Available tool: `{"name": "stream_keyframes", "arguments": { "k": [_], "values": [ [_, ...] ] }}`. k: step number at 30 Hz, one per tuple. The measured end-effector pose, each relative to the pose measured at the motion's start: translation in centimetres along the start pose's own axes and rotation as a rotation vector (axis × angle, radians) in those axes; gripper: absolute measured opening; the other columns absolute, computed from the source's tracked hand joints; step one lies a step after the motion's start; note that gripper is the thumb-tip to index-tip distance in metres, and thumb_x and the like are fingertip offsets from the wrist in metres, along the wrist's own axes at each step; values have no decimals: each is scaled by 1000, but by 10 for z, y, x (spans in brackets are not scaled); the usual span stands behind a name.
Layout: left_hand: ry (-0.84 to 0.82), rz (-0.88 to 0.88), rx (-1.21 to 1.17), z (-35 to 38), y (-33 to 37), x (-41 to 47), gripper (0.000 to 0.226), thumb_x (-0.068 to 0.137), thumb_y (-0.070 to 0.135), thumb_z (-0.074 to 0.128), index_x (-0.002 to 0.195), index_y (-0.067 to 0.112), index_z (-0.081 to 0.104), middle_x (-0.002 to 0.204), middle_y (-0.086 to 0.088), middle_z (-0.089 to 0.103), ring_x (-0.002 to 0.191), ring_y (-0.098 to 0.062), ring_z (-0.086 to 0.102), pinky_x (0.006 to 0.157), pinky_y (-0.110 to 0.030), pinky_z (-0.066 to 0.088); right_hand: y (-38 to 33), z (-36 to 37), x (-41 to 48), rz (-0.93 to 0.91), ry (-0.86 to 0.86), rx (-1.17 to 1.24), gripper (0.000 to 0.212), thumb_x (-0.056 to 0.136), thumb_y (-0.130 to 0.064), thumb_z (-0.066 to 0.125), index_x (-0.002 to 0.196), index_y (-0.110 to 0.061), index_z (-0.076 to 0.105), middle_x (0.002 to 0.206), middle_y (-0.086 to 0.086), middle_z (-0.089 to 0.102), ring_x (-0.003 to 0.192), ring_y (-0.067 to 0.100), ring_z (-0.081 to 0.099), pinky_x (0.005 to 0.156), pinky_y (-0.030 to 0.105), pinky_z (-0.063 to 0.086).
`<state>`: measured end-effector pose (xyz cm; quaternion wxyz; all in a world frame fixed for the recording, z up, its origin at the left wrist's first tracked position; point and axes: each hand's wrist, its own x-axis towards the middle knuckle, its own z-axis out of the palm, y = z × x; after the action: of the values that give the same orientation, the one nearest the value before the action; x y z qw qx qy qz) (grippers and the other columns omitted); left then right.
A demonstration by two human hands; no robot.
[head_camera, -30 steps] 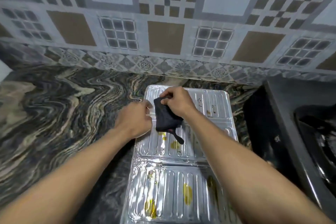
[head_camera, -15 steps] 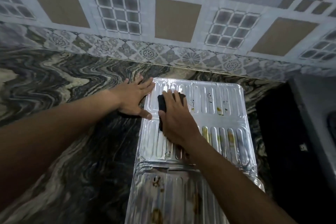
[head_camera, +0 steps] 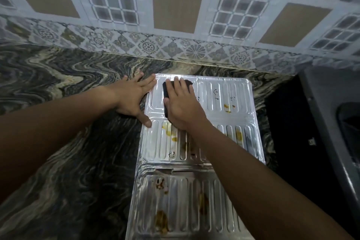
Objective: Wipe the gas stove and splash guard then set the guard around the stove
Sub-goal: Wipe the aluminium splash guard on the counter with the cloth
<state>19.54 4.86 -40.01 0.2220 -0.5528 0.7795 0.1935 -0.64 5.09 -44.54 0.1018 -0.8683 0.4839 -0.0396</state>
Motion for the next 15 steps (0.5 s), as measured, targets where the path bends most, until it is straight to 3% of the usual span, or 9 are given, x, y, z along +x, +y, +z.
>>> {"name": "stream_keyframes", "arguments": {
  "k": [15],
  "values": [
    [-38, -12, 14, -6, 5, -4, 149, 41, 101, 49, 149, 33, -28, 151, 14, -37, 150, -26, -20, 118, -59, 4, 64, -24, -17, 239, -16, 73, 61, 106, -36, 23, 156, -8, 5, 164, 19, 0, 151, 32, -5, 122, 50, 1]
  ]
}}
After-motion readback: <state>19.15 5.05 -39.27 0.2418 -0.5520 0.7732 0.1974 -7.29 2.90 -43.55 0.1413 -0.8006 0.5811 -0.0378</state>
